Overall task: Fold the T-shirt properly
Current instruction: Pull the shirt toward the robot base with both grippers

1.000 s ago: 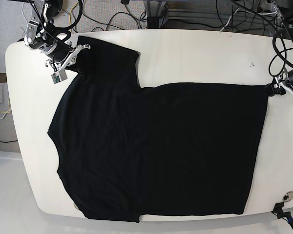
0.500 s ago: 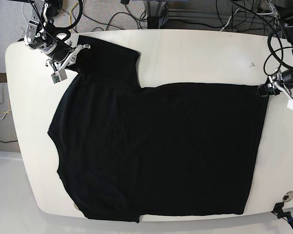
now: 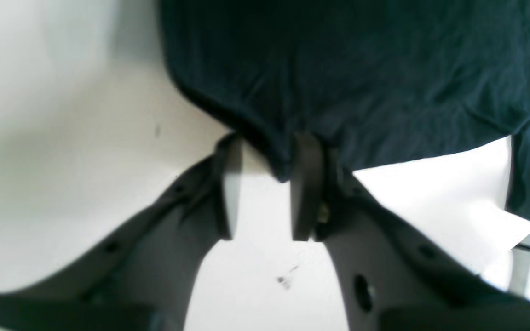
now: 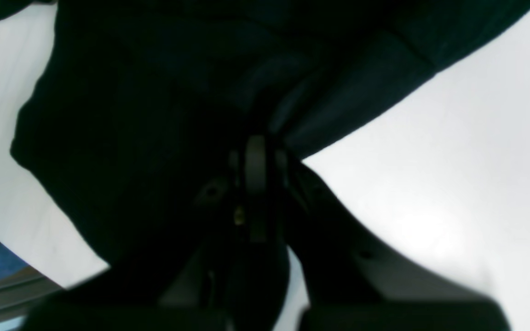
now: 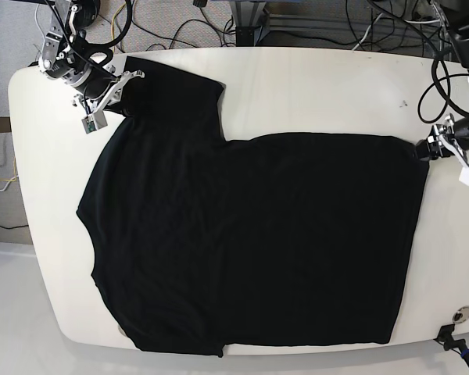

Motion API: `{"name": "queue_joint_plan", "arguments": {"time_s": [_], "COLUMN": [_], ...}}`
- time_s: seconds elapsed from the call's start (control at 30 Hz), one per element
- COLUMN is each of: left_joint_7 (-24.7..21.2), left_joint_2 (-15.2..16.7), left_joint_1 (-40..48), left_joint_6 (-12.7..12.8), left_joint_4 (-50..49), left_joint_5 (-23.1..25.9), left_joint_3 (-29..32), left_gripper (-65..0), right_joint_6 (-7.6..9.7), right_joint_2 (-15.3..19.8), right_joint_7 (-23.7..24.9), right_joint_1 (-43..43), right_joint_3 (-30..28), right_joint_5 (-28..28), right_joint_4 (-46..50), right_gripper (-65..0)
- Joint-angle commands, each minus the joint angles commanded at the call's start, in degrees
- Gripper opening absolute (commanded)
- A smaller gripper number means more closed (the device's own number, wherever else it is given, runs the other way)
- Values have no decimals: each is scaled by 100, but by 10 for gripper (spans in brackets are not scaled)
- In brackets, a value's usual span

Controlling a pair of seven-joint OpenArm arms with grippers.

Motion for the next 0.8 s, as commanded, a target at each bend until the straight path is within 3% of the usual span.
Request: {"name": "queue_joint_plan", "arguments": {"time_s": [0.1, 0.27, 0.3, 0.4, 0.8], "left_joint_7": [-37, -70, -203, -235, -274], "left_joint_2": [-14, -49, -18, -57, -151], "left_joint_1": [88, 389, 256, 521, 1451], "left_joint_6": [37, 91, -21, -21, -21], "left_joint_4": [330, 761, 480, 546, 1244], "left_joint_5": [18, -7, -12, -173, -577], "left_joint_3": [-19, -70, -51, -156, -663], "left_gripper": [-650, -650, -650, -650, -650], "right_joint_6": [0, 0, 0, 0, 0], "right_joint_2": [9, 67, 24, 63, 321], "right_joint_7": [-4, -42, 79, 55, 24], "right_joint_1": [0, -75, -9, -150, -1192], "right_joint_3": [-2, 48, -8, 58, 935], "right_joint_5": [-9, 55, 127, 184, 403], "right_joint_4": [11, 120, -14, 127, 1374], "right_gripper": [-650, -650, -650, -650, -650]}}
